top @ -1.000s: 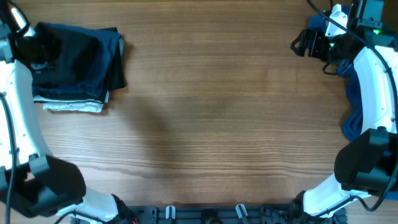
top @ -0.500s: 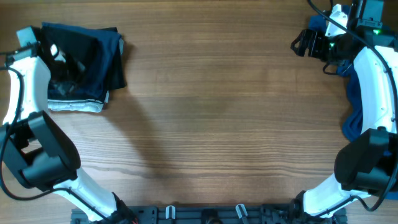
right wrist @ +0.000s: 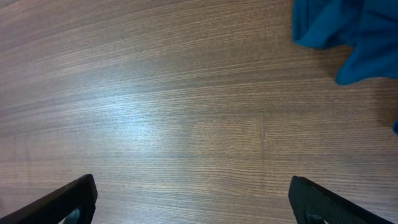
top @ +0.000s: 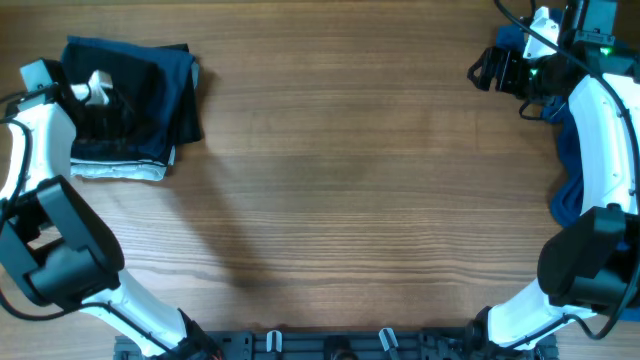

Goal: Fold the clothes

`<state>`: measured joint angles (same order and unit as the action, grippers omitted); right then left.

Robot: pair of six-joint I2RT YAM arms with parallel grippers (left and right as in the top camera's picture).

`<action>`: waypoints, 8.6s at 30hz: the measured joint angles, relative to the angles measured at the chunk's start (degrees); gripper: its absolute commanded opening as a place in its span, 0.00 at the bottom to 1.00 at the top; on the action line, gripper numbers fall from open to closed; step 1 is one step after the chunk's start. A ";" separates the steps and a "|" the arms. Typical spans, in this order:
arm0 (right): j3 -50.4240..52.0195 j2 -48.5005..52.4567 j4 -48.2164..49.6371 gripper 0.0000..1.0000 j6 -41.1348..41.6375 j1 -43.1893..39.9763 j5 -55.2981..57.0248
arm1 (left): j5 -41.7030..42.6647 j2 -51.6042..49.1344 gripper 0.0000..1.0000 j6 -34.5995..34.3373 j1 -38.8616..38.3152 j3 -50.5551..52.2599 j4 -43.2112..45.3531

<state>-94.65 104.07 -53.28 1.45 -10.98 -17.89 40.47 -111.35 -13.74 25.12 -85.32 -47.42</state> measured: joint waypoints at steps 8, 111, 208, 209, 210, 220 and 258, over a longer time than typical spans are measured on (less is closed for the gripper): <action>0.00 0.00 0.00 0.99 0.00 0.00 0.00 | 3.78 10.51 0.04 1.66 0.72 -5.27 9.84; 0.09 -1.73 0.00 1.00 0.00 0.28 0.04 | -31.87 15.19 1.00 -3.52 -19.78 -4.79 19.04; 94.29 -103.08 53.33 1.00 0.81 10.49 15.41 | -31.89 15.19 1.00 -3.52 -19.78 -4.79 18.91; 94.29 -103.08 53.33 0.99 0.81 10.49 15.41 | -31.87 15.19 1.00 -3.52 -19.78 -4.79 18.91; 94.29 -103.08 53.33 1.00 0.81 10.49 15.41 | -31.87 15.19 1.00 -3.52 -19.78 -4.79 18.91; 94.29 -103.08 53.33 1.00 0.81 10.49 15.41 | -31.87 15.19 1.00 -3.52 -19.78 -4.79 18.91; 94.29 -103.30 53.31 0.99 0.59 10.49 15.63 | -33.05 96.63 1.00 -9.38 -22.88 76.78 43.17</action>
<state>-0.36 0.78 0.03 2.04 -0.49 -2.26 7.42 -14.72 -23.11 2.24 -8.54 -4.25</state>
